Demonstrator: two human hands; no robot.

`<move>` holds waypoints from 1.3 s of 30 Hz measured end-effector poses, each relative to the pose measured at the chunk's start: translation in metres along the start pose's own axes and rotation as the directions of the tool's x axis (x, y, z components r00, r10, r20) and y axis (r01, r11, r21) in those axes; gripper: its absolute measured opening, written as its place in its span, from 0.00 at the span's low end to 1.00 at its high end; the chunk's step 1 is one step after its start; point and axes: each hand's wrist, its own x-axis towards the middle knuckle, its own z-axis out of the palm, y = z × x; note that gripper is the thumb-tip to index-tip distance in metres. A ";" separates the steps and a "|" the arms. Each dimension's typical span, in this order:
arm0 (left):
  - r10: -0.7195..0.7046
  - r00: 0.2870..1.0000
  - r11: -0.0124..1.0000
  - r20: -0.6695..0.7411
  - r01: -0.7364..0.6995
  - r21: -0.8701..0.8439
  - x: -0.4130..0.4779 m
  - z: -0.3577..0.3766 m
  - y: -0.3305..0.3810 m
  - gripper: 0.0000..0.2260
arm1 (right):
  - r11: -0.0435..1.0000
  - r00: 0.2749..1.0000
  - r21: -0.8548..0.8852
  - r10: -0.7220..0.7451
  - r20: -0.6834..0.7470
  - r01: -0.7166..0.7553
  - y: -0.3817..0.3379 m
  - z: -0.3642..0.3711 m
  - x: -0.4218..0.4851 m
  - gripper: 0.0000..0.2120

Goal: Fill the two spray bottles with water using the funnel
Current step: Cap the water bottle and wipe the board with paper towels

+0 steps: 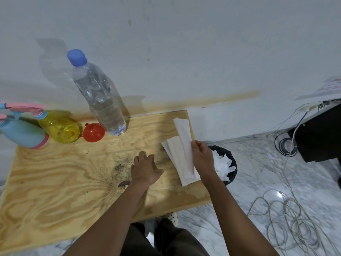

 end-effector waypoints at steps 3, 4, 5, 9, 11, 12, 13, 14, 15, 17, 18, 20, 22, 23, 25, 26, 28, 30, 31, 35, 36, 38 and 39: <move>-0.002 1.000 1.000 0.019 0.002 -0.007 0.000 -0.003 0.000 0.35 | 0.998 1.000 0.067 0.013 0.018 -0.014 -0.004 -0.003 -0.003 0.14; -0.001 1.000 1.000 0.027 0.001 -0.009 -0.001 -0.003 0.000 0.35 | 0.997 1.000 0.081 -0.009 0.009 0.009 -0.008 -0.005 -0.005 0.13; 0.002 0.999 1.000 0.034 -0.002 -0.008 -0.001 -0.003 0.000 0.36 | 0.994 1.000 0.102 -0.031 -0.004 0.032 -0.012 -0.006 -0.007 0.12; 0.023 0.999 0.999 0.032 -0.023 0.024 -0.003 -0.001 -0.002 0.37 | 0.983 0.992 0.136 -0.124 -0.010 0.125 -0.023 -0.011 -0.014 0.08; 0.026 0.999 1.000 0.034 -0.026 0.016 -0.004 -0.002 -0.003 0.37 | 0.976 0.987 0.145 -0.159 -0.019 0.160 -0.027 -0.012 -0.016 0.06; 0.026 0.999 1.000 0.039 -0.026 0.007 -0.004 -0.003 -0.003 0.37 | 0.974 0.985 0.146 -0.169 -0.028 0.171 -0.029 -0.012 -0.016 0.06; 0.025 0.999 1.000 0.048 -0.024 -0.004 -0.004 -0.003 -0.003 0.37 | 0.973 0.983 0.147 -0.177 -0.039 0.181 -0.030 -0.013 -0.017 0.06; 0.021 0.998 1.000 0.058 -0.020 -0.019 -0.004 -0.004 -0.003 0.37 | 0.971 0.981 0.145 -0.185 -0.051 0.190 -0.031 -0.013 -0.017 0.06; 0.017 0.998 0.999 0.066 -0.014 -0.041 -0.004 -0.006 -0.003 0.37 | 0.970 0.980 0.139 -0.192 -0.060 0.199 -0.032 -0.014 -0.016 0.06; 0.019 0.998 0.994 0.067 -0.011 -0.110 -0.005 -0.008 0.000 0.36 | 0.973 0.980 0.116 -0.194 -0.052 0.199 -0.032 -0.015 -0.015 0.06; 0.032 0.998 0.987 0.054 -0.023 -0.159 -0.006 -0.008 0.003 0.35 | 0.976 0.980 0.098 -0.192 -0.045 0.195 -0.031 -0.015 -0.014 0.06; 0.109 0.994 0.965 0.016 -0.102 -0.242 -0.012 -0.008 0.012 0.33 | 0.981 0.983 0.060 -0.180 -0.039 0.182 -0.028 -0.015 -0.011 0.07; 0.243 0.970 0.940 0.003 -0.235 -0.249 -0.020 -0.004 0.026 0.33 | 0.985 0.986 0.044 -0.162 -0.049 0.164 -0.025 -0.015 -0.010 0.07; 0.299 0.954 0.930 0.015 -0.288 -0.231 -0.024 -0.001 0.033 0.33 | 0.986 0.986 0.040 -0.158 -0.054 0.160 -0.024 -0.015 -0.009 0.07; 0.376 0.924 0.915 0.066 -0.359 -0.183 -0.031 0.007 0.044 0.32 | 0.987 0.986 0.036 -0.155 -0.063 0.158 -0.022 -0.016 -0.009 0.07; 0.404 0.910 0.908 0.094 -0.386 -0.166 -0.032 0.012 0.047 0.32 | 0.987 0.986 0.039 -0.153 -0.066 0.156 -0.022 -0.016 -0.010 0.07; 0.436 0.890 0.897 0.137 -0.418 -0.141 -0.033 0.019 0.052 0.31 | 0.988 0.987 0.043 -0.145 -0.068 0.148 -0.022 -0.019 -0.010 0.08; 0.445 0.880 0.895 0.164 -0.433 -0.106 -0.032 0.024 0.054 0.30 | 0.988 0.988 0.049 -0.142 -0.068 0.145 -0.023 -0.021 -0.010 0.09; 0.446 0.877 0.895 0.180 -0.438 -0.083 -0.031 0.025 0.055 0.29 | 0.988 0.988 0.053 -0.139 -0.068 0.143 -0.025 -0.022 -0.010 0.09; 0.408 0.884 0.900 0.230 -0.431 0.060 -0.027 0.027 0.054 0.29 | 0.988 0.988 0.070 -0.136 -0.072 0.141 -0.031 -0.024 -0.011 0.08; 0.388 0.891 0.902 0.235 -0.419 0.100 -0.026 0.028 0.052 0.30 | 0.987 0.988 0.077 -0.137 -0.073 0.142 -0.032 -0.024 -0.011 0.08; 0.360 0.902 0.900 0.238 -0.403 0.166 -0.023 0.031 0.047 0.30 | 0.986 0.988 0.084 -0.141 -0.070 0.147 -0.035 -0.025 -0.012 0.07; 0.350 0.905 0.899 0.244 -0.398 0.185 -0.022 0.032 0.044 0.30 | 0.985 0.987 0.084 -0.146 -0.067 0.151 -0.037 -0.025 -0.012 0.07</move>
